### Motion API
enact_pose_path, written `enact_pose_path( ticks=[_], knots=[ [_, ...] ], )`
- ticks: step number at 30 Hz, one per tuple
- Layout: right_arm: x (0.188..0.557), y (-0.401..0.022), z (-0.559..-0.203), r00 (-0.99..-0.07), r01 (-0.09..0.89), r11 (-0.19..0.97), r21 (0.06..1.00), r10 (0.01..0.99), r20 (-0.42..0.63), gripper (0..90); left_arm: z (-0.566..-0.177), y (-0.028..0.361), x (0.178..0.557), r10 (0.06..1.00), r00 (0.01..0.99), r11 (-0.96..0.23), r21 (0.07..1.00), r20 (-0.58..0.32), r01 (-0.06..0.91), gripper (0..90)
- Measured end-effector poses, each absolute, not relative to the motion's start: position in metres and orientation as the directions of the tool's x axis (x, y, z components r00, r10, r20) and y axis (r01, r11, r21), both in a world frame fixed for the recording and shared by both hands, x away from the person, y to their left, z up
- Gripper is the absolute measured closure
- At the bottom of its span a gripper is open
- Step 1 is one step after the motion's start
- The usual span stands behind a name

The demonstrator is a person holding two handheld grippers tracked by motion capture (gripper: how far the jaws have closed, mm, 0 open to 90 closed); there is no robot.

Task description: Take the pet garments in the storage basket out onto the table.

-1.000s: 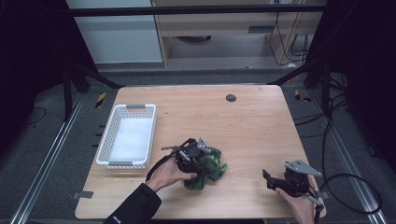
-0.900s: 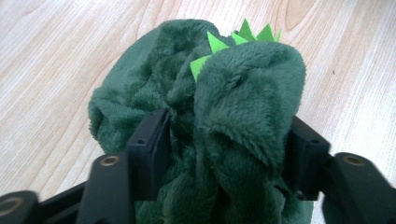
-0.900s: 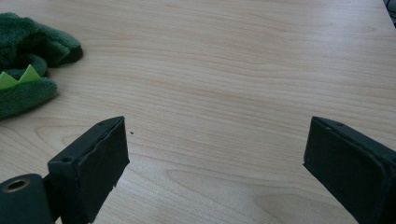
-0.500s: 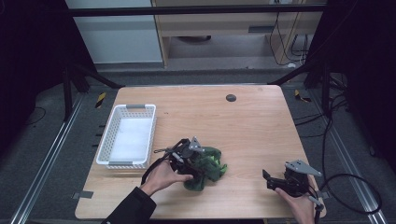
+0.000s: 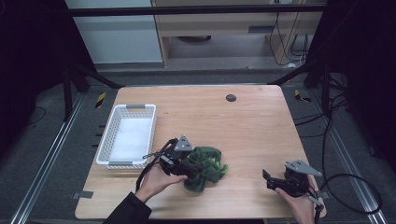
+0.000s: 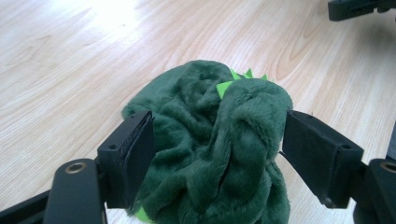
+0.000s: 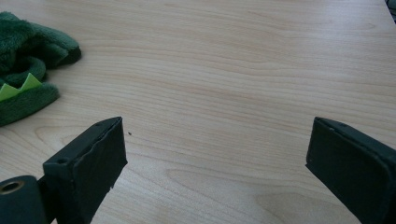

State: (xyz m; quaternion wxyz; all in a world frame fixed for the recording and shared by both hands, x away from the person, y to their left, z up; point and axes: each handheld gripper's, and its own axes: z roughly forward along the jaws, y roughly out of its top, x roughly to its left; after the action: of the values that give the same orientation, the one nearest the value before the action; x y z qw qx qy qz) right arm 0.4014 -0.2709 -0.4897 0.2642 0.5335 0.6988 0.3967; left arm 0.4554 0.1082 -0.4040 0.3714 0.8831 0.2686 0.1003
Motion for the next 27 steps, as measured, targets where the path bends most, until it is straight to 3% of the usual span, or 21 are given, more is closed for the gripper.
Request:
enact_pose_path(
  ticks=[27],
  knots=[
    [0.401, -0.270, -0.490, -0.285, 0.531, 0.113, 0.840, 0.957, 0.052, 4.7, -0.430, 0.194, 0.411, 0.746, 0.665, -0.357, 0.816, -0.044, 0.455, 26.8]
  ],
)
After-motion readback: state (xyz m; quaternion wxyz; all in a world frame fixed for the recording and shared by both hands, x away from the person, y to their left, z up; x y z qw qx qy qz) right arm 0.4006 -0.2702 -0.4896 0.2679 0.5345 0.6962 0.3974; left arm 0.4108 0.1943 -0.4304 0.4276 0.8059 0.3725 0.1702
